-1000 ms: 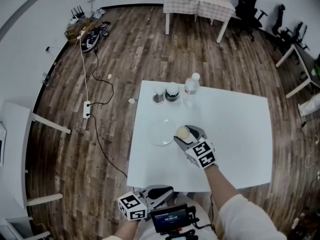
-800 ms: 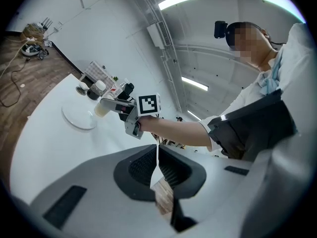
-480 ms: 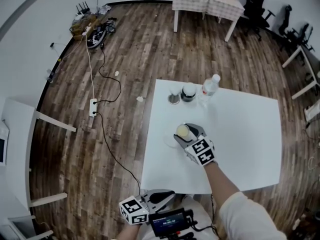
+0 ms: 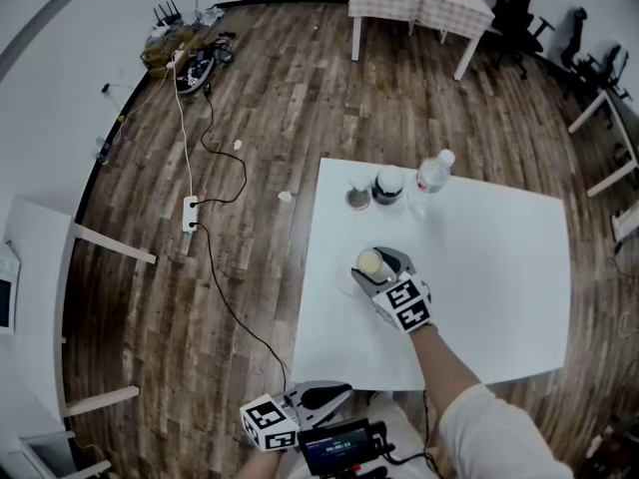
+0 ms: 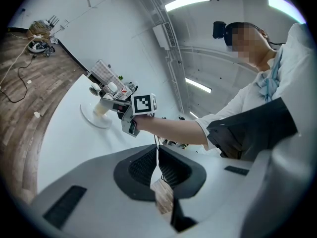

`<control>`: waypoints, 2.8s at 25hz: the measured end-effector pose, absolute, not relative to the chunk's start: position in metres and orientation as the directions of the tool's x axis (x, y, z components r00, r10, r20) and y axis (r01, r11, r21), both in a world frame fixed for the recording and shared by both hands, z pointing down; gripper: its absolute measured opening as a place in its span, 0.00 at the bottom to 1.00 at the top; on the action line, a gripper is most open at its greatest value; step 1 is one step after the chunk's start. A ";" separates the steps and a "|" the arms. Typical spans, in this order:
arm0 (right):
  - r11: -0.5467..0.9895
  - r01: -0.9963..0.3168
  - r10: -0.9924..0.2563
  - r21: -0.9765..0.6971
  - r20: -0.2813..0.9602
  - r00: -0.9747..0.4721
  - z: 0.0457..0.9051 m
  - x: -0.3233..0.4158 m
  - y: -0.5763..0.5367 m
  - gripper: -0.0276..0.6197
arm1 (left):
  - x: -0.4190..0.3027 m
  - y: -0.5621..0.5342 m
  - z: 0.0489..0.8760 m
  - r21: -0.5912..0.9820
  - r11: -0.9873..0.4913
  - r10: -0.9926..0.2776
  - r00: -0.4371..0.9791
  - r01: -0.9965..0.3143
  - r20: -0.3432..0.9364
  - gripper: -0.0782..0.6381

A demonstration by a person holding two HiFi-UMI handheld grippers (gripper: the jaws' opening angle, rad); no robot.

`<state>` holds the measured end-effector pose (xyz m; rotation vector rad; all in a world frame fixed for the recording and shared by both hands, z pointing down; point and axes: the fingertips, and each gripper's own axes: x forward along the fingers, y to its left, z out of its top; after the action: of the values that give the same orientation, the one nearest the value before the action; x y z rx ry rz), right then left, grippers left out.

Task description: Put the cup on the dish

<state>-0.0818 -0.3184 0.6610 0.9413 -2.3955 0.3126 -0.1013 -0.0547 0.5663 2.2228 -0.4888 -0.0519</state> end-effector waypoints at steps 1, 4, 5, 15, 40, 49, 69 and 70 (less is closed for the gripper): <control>0.728 -0.686 -0.560 -0.018 0.563 -0.608 0.663 -0.082 -0.319 0.48 | -0.101 -0.055 0.568 0.751 -0.573 -0.361 0.924 -0.327 0.127 0.11; 0.726 -0.688 -0.561 -0.018 0.562 -0.607 0.666 -0.081 -0.319 0.48 | -0.102 -0.052 0.575 0.753 -0.572 -0.354 0.926 -0.325 0.130 0.11; 0.725 -0.688 -0.562 -0.018 0.562 -0.607 0.666 -0.081 -0.320 0.48 | -0.102 -0.051 0.577 0.754 -0.571 -0.351 0.927 -0.324 0.132 0.11; 0.729 -0.684 -0.549 -0.020 0.579 -0.602 0.676 -0.081 -0.320 0.48 | -0.100 -0.060 0.570 0.751 -0.575 -0.341 0.930 -0.323 0.138 0.11; 0.726 -0.687 -0.560 -0.047 0.539 -0.629 0.671 -0.071 -0.314 0.53 | -0.098 -0.072 0.571 0.742 -0.583 -0.340 0.929 -0.332 0.149 0.11; 0.727 -0.686 -0.569 -0.031 0.533 -0.627 0.659 -0.062 -0.302 0.53 | -0.098 -0.077 0.573 0.727 -0.598 -0.341 0.928 -0.337 0.150 0.13; 0.767 -0.637 -0.533 -0.073 0.481 -0.697 0.619 -0.049 -0.241 0.32 | -0.082 -0.100 0.576 0.707 -0.619 -0.352 0.925 -0.343 0.142 0.13; 0.767 -0.638 -0.535 -0.076 0.473 -0.700 0.616 -0.046 -0.238 0.26 | -0.081 -0.101 0.577 0.704 -0.620 -0.352 0.924 -0.347 0.146 0.13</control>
<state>-0.0460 -0.2377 0.6158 0.8880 -2.5321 0.3262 -0.0806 -0.1015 0.5766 2.2866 -0.4936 -0.0083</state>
